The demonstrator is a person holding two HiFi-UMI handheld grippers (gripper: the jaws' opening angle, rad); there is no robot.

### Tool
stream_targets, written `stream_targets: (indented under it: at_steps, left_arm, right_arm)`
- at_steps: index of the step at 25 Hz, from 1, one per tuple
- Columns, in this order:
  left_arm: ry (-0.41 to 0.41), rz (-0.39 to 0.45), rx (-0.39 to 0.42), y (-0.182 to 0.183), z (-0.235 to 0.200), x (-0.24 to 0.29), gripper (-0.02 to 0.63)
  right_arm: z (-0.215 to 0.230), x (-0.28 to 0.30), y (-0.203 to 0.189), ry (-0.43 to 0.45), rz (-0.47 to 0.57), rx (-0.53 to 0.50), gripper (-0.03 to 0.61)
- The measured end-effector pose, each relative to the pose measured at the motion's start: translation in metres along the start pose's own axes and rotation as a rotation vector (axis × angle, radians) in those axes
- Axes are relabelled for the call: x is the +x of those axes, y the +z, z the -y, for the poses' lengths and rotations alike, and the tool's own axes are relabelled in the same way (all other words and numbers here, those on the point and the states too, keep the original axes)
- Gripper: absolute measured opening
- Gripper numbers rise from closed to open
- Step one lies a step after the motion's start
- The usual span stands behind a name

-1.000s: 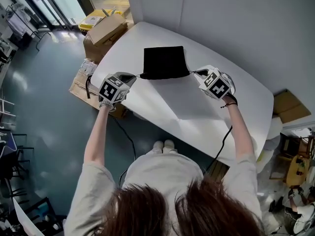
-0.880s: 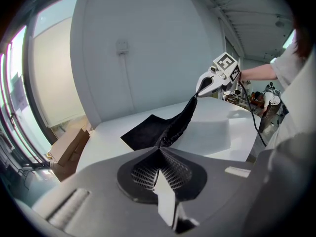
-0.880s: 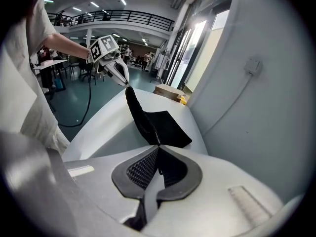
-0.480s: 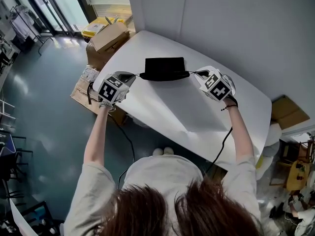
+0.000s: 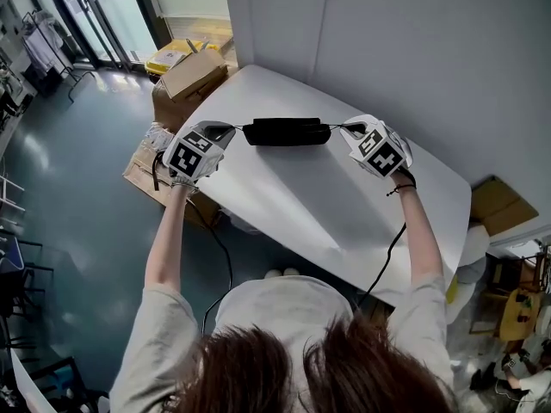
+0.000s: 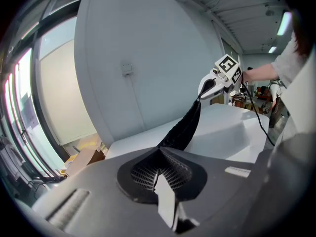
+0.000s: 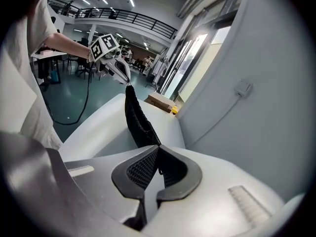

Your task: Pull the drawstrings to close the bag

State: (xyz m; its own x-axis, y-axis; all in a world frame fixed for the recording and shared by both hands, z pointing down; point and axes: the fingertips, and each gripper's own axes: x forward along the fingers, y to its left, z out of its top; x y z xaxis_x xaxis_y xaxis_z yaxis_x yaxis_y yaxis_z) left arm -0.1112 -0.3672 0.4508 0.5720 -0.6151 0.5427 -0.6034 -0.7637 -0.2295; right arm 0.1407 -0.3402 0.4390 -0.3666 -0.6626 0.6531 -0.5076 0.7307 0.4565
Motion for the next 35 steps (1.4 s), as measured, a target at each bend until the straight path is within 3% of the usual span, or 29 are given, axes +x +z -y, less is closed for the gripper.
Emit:
stream_targets:
  at_steps: [10, 15, 35]
  left_arm:
    - [0.045, 0.049, 0.024, 0.023, -0.014, -0.009, 0.002]
    - [0.080, 0.064, 0.079, 0.033, -0.020, -0.015, 0.002]
    - [0.177, 0.195, 0.112, 0.082, -0.041, -0.040, 0.002]
  right_arm:
    - [0.020, -0.010, 0.019, -0.047, 0.036, -0.024, 0.014]
    - [0.031, -0.015, 0.027, -0.085, 0.060, -0.012, 0.014]
    - [0.069, -0.044, 0.057, -0.208, 0.139, -0.010, 0.014]
